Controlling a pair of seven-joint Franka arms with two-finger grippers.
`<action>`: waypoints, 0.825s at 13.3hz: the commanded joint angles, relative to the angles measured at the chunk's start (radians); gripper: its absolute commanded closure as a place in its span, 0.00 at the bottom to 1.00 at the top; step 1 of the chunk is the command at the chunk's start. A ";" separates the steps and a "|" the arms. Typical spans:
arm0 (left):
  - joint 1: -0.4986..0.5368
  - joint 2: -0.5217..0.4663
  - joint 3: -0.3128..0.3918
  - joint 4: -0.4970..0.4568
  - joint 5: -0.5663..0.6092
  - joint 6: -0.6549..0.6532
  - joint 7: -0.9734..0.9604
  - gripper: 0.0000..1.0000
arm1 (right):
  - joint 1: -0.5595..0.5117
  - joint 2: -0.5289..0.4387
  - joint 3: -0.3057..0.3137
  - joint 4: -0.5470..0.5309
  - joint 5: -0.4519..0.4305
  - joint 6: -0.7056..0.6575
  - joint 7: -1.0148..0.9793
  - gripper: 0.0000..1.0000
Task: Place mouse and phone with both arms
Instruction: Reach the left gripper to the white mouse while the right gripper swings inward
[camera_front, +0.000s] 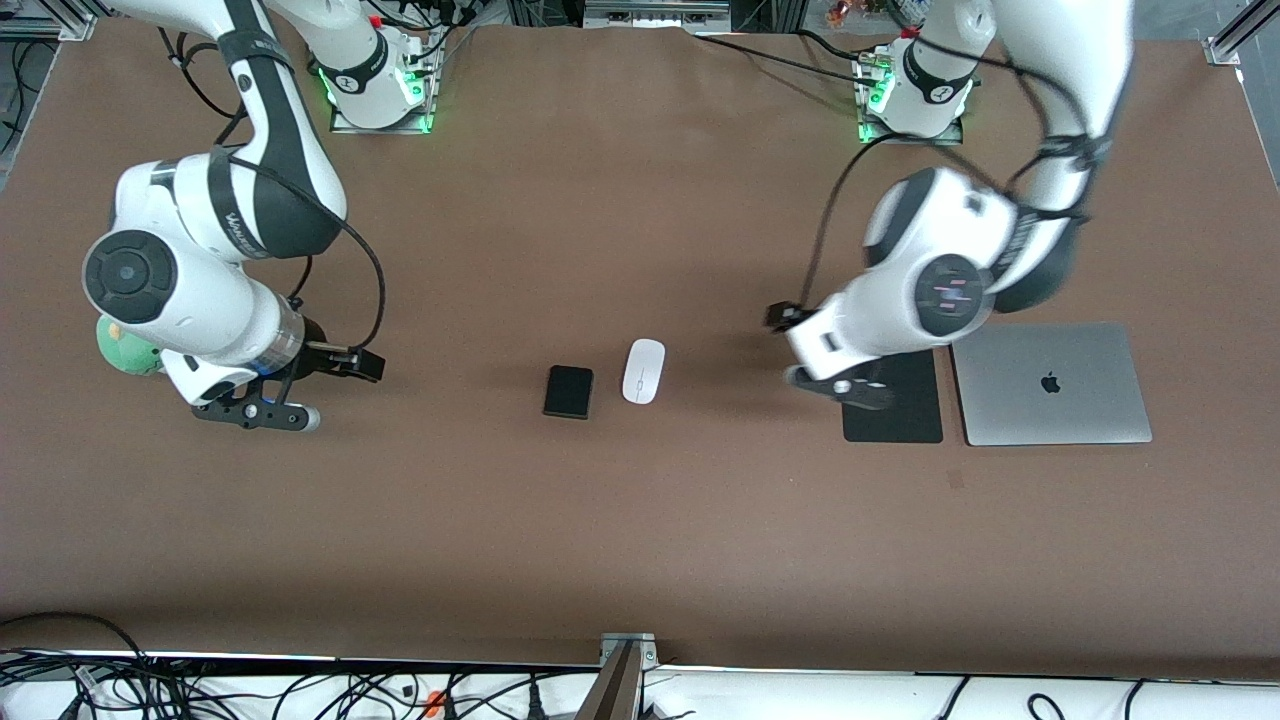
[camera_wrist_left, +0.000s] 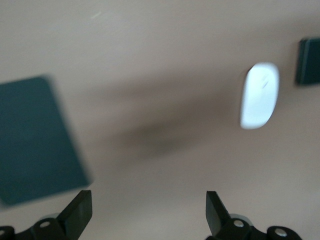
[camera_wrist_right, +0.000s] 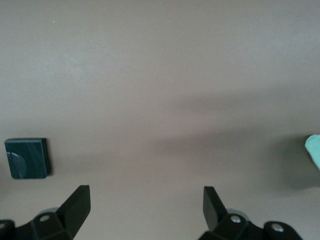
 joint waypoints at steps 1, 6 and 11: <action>-0.108 0.089 0.012 0.021 -0.003 0.213 -0.128 0.00 | 0.028 -0.013 -0.005 -0.025 0.010 0.033 0.057 0.00; -0.272 0.274 0.028 0.021 0.208 0.595 -0.368 0.00 | 0.028 -0.008 -0.005 -0.025 0.010 0.040 0.059 0.00; -0.309 0.334 0.030 0.028 0.368 0.645 -0.533 0.00 | 0.028 -0.005 -0.005 -0.025 0.010 0.041 0.059 0.00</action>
